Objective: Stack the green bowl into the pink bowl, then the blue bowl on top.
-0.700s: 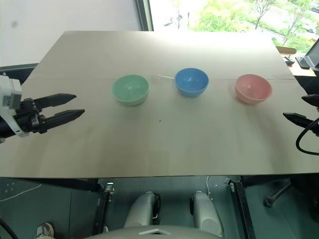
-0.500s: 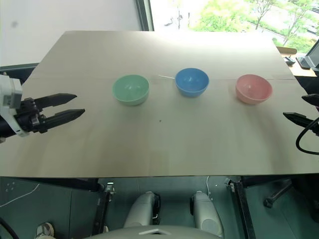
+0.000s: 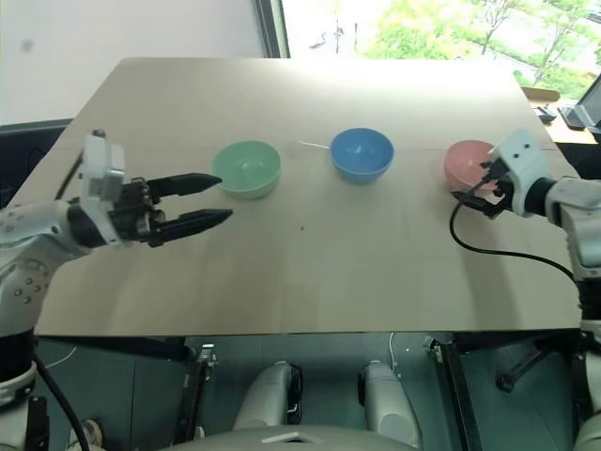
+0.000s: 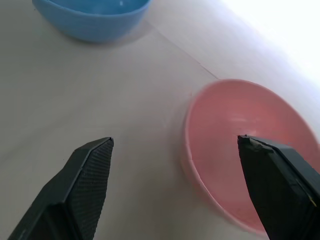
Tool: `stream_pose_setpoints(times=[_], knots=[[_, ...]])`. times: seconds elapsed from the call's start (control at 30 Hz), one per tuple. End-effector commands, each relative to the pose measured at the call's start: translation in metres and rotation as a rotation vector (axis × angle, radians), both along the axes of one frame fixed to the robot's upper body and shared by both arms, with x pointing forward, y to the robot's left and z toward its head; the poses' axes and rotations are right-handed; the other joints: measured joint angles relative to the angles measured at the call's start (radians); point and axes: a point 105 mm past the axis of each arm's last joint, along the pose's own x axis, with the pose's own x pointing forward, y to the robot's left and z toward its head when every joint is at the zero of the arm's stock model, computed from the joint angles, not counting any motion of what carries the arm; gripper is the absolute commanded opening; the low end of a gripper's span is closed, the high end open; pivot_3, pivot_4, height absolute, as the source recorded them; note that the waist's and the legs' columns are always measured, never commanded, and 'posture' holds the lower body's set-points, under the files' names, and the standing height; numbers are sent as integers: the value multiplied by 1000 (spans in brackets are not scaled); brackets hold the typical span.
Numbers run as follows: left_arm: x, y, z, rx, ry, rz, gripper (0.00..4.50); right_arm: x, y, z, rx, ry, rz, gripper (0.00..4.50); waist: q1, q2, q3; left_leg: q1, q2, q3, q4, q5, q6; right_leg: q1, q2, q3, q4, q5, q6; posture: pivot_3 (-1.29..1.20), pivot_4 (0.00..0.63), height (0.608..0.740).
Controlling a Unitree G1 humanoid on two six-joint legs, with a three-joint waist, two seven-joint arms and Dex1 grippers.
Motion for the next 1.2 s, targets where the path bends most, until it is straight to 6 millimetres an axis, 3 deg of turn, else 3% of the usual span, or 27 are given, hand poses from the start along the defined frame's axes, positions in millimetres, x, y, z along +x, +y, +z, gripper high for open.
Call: stream_pose_setpoints(times=[0.03,0.17,0.37,0.43,0.53,0.6,0.67,0.8,0.9,1.03,1.2], knots=[[-8,-23,12,-23,-76,-47,3262,23,-1,-7,-55,12,-39,4178,0,0,0,0,0,0,0,0,0,0,0,0,0,0,0,0,150,740],[-11,-28,18,-78,-88,-37,3442,36,-3,-9,-42,26,-60,3116,2,0,1,0,0,1,0,0,0,0,0,1,0,0,0,0,150,740],[-14,-29,19,-97,-93,-30,3442,40,0,-9,-38,35,-35,504,-6,0,1,1,0,0,0,0,0,0,0,1,1,0,0,0,150,740],[-14,-29,19,-108,-97,-27,3442,41,1,-7,-42,26,-34,23,-8,0,1,1,0,0,0,0,0,0,0,1,1,0,0,0,150,740],[-12,-30,19,-117,-99,-23,3442,42,4,-2,-49,4,-22,23,-8,0,1,1,0,1,0,0,0,0,0,1,1,0,0,0,150,740],[-10,-28,16,-126,-94,-6,3442,36,16,4,-43,-1,48,23,-8,0,1,1,0,1,0,0,0,0,0,1,1,0,0,0,150,740],[-8,-23,10,-122,-83,18,3442,18,45,7,-14,26,187,23,-8,1,1,1,0,1,0,0,0,0,0,1,1,0,0,0,150,740],[-1,-11,0,-107,-75,88,3442,-39,111,-3,-2,91,456,23,-2,1,1,1,1,-1,-1,0,0,0,0,0,1,0,0,0,150,740],[7,-6,-5,-77,-84,140,3442,-67,146,-14,15,84,532,23,-1,1,1,1,1,-1,0,0,0,1,0,-1,1,0,0,0,150,740],[12,-5,-2,-74,-97,150,3442,-77,154,-35,-19,115,512,23,7,0,0,1,0,-2,2,0,0,2,0,-1,2,0,0,0,150,740],[15,-6,-2,-67,-107,151,3442,-63,143,-41,-78,99,423,23,20,-1,0,1,0,-2,3,0,0,2,0,-2,2,0,0,0,150,740]])
